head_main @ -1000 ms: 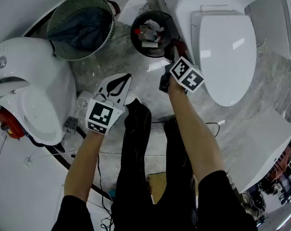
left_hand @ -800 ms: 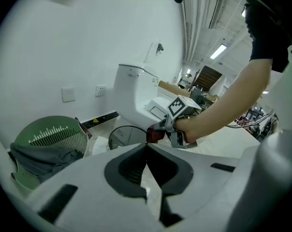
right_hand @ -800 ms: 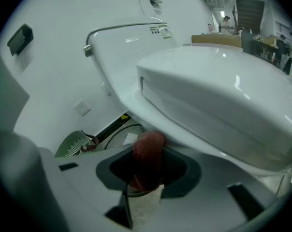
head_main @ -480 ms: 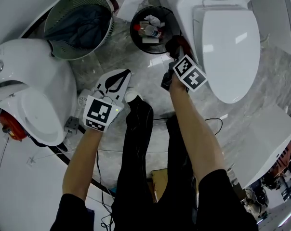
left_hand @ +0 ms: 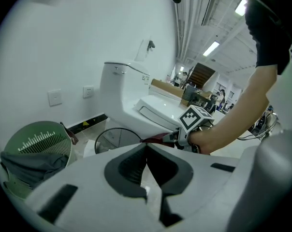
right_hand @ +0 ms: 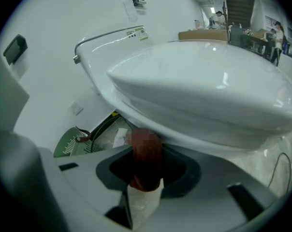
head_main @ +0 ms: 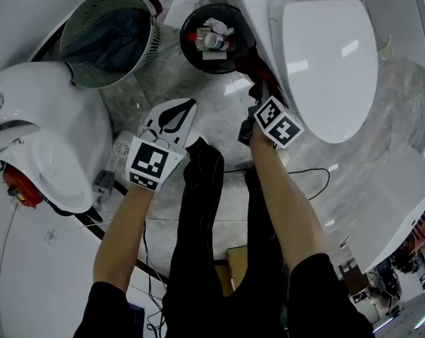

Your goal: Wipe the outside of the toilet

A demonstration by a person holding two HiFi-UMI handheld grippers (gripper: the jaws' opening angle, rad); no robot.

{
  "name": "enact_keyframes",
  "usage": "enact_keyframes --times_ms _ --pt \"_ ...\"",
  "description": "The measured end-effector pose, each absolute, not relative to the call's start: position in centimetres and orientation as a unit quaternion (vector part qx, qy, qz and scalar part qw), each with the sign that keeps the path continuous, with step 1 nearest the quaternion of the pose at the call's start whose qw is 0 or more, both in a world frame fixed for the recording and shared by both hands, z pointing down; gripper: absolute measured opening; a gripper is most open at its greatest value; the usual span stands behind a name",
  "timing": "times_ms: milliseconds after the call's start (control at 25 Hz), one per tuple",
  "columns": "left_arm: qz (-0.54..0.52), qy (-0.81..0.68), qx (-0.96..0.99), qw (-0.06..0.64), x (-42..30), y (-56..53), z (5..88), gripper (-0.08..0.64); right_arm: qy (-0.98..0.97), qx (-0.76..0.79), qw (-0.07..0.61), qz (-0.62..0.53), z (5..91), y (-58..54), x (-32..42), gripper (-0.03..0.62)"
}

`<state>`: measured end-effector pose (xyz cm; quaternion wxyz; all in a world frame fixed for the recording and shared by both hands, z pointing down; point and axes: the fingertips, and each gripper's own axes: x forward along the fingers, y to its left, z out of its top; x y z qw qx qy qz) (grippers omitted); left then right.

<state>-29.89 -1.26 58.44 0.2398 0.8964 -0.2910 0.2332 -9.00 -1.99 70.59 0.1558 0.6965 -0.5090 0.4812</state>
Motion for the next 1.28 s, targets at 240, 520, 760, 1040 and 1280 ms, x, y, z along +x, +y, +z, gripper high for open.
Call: enact_keyframes --times_ms 240,520,760,1040,1280 --pt "0.24 -0.283 0.898 0.235 -28.3 -0.2 58.4 0.0 -0.499 0.697 0.153 0.491 71.0 0.7 -7.4 0.12" --pt "0.245 -0.278 0.899 0.231 -26.5 0.9 58.2 0.0 -0.506 0.694 0.164 0.485 70.6 3.3 -5.5 0.12" --pt "0.246 -0.272 0.902 0.229 -24.1 1.6 57.9 0.0 -0.511 0.689 0.18 0.482 70.7 6.0 -3.2 0.12" --pt "0.252 -0.253 0.907 0.223 -20.4 3.4 57.5 0.0 -0.511 0.686 0.185 0.484 70.5 8.9 -0.4 0.12" --pt "0.256 -0.246 0.91 0.216 -17.2 4.6 56.7 0.0 -0.528 0.673 0.199 0.478 70.1 11.3 2.5 0.12"
